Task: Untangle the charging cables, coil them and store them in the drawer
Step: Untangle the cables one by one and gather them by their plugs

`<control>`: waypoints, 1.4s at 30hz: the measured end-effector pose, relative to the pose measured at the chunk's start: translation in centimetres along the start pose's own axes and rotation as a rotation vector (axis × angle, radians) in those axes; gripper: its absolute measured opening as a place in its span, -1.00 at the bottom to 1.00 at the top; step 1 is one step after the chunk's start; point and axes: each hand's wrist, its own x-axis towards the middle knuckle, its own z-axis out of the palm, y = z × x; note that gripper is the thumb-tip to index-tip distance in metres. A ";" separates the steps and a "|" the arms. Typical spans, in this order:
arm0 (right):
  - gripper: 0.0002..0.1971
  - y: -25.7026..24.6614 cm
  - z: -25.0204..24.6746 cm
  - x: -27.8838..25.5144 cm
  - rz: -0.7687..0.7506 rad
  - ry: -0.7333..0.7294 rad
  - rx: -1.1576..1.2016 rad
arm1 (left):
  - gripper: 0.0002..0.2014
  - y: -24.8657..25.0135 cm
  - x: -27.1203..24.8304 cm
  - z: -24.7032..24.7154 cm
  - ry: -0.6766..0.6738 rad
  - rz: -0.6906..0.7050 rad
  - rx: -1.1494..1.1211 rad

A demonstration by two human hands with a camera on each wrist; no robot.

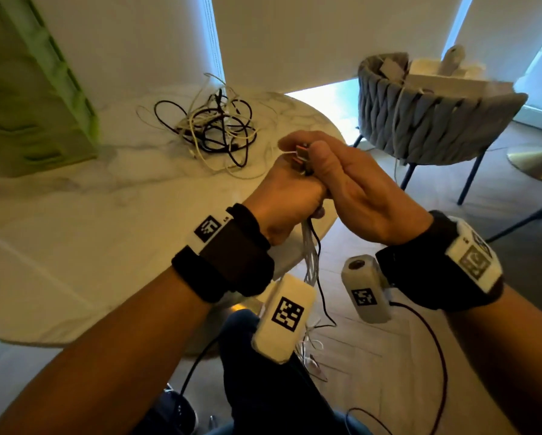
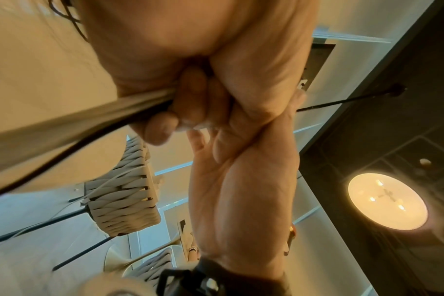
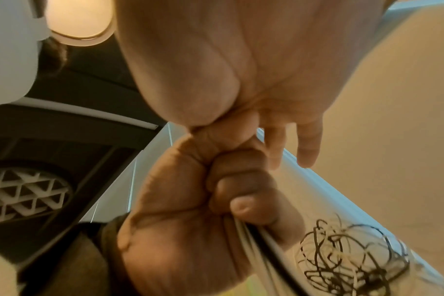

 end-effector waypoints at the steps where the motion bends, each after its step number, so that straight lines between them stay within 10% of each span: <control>1: -0.63 -0.1 0.1 0.2 0.006 -0.019 0.023 | -0.67 0.2 0.0 -0.5 0.000 -0.011 -0.016; 13: -0.47 1.3 0.5 10.4 0.393 -0.667 -0.612 | -0.61 0.6 2.7 -14.8 0.249 -0.037 -0.494; 21: -0.20 4.2 6.0 18.7 0.422 -0.690 -0.829 | -0.60 -0.6 2.9 -22.9 0.385 0.026 -0.702; 24: -0.62 5.9 8.1 20.8 0.485 -0.837 -0.839 | -0.53 -1.2 2.3 -24.4 0.406 0.074 -0.705; 34: -0.71 4.9 4.7 26.8 0.282 -0.101 -0.839 | -0.74 -2.7 2.6 -26.2 0.492 0.050 -0.747; 39: -0.75 4.2 7.9 25.3 0.149 -0.383 -0.726 | -0.82 -2.9 2.8 -26.1 0.475 0.034 -0.746; 42: -0.40 4.8 9.4 25.2 0.155 -0.474 -0.847 | -0.84 -3.1 2.9 -26.2 0.475 0.036 -0.746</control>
